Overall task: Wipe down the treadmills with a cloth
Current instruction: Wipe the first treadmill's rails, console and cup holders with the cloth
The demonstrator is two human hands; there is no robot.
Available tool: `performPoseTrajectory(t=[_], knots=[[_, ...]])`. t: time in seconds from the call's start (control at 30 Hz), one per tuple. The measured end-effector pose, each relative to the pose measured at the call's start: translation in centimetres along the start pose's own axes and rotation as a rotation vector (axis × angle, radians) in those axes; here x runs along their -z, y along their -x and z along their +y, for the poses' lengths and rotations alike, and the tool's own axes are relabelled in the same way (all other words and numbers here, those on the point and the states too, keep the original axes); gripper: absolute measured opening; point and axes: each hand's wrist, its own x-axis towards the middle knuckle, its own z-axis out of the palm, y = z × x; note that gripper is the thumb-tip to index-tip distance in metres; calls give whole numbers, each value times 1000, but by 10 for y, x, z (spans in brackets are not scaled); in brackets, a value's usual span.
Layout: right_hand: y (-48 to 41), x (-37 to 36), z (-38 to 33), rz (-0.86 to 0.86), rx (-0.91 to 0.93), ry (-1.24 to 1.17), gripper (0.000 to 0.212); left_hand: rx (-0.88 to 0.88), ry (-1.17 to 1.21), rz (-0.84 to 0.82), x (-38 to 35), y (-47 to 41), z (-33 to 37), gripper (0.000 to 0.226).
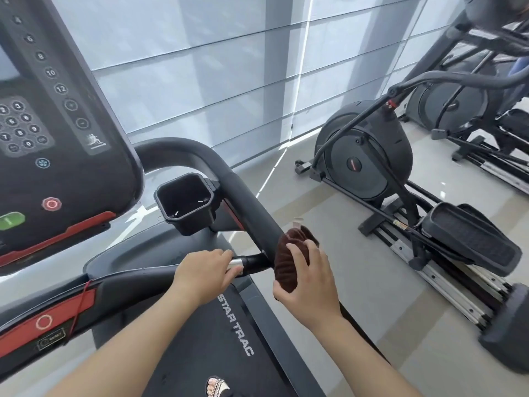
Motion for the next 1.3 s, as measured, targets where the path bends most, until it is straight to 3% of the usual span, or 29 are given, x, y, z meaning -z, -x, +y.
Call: performPoseTrajectory(t=[0.2, 0.4, 0.57, 0.67, 0.77, 1.03, 1.17, 1.3], knots=[[-38, -6, -18, 12, -141, -61, 77, 13, 8, -53, 5, 1, -1, 44], [-29, -9, -17, 49, -91, -99, 69, 34, 178, -127, 20, 0, -17, 38], [-43, -14, -25, 114, -76, -135, 63, 84, 296, 10, 36, -7, -50, 35], [-67, -21, -37, 99, -23, -128, 64, 117, 348, 175, 38, -12, -73, 34], [-99, -31, -52, 67, -12, -107, 67, 184, 381, 268, 33, -14, -85, 43], [-121, -43, -62, 39, 57, -5, 66, 311, 414, -1, 18, -19, -88, 63], [-119, -44, -57, 56, 112, 10, 64, 314, 391, 0, 19, -17, -88, 63], [-154, -42, -67, 36, 39, -165, 59, 333, 399, 32, 19, -18, -87, 61]])
